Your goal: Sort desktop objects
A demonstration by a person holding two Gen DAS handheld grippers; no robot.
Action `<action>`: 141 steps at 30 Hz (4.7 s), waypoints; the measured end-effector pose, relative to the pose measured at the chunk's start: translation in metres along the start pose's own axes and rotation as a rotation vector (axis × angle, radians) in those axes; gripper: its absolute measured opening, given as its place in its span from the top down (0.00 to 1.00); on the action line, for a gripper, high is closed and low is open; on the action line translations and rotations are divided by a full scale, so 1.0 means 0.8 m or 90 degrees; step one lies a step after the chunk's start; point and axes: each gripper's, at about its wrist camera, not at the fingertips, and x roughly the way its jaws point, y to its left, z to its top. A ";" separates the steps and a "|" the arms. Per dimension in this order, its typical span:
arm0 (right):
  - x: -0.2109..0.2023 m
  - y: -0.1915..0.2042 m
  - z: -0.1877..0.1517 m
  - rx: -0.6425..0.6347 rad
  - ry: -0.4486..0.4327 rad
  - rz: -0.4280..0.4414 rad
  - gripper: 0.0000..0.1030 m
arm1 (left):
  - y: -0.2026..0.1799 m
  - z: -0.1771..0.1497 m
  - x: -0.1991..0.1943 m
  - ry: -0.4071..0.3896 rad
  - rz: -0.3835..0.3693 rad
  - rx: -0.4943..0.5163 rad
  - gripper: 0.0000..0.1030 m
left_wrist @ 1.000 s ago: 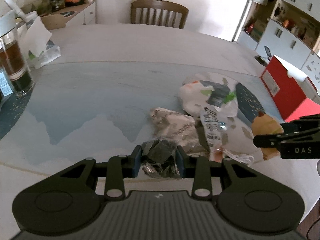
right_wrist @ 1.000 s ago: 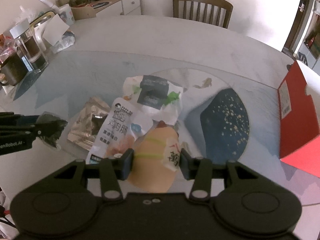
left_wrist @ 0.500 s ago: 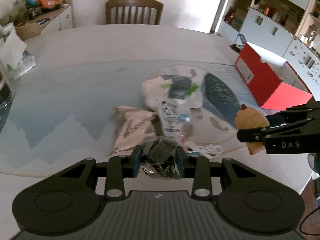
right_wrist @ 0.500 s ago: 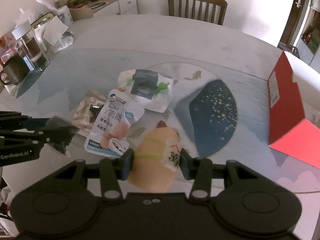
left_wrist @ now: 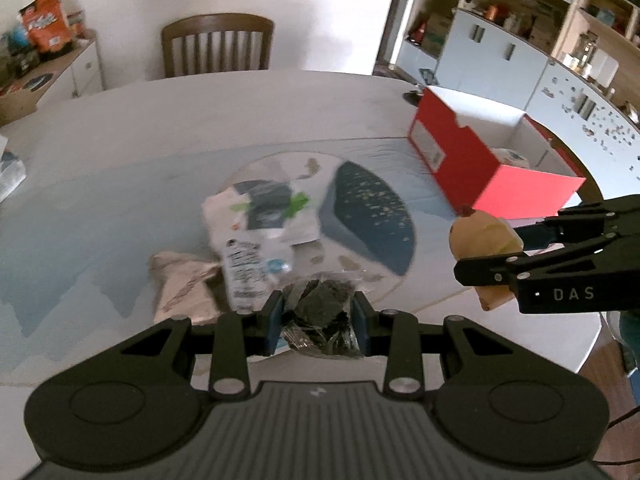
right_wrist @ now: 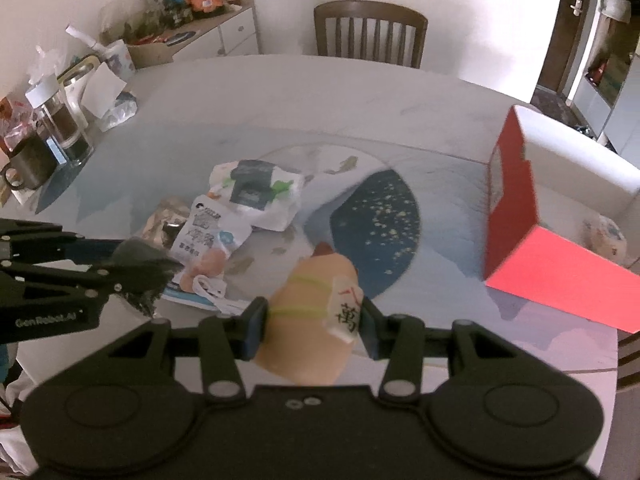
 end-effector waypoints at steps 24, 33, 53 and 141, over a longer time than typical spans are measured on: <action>-0.045 -0.143 -0.015 0.040 -0.038 -0.031 0.54 | -0.154 0.066 0.053 -0.009 -0.041 0.089 0.67; -0.047 -0.197 -0.014 0.053 -0.038 -0.037 0.54 | -0.203 0.098 0.078 -0.017 -0.055 0.109 0.67; -0.066 -0.299 0.016 0.056 -0.087 -0.070 0.54 | -0.289 0.171 0.115 -0.056 -0.062 0.151 0.67; 0.092 -0.442 0.049 0.112 0.121 -0.066 0.53 | -0.367 0.269 0.404 0.208 -0.022 0.278 0.65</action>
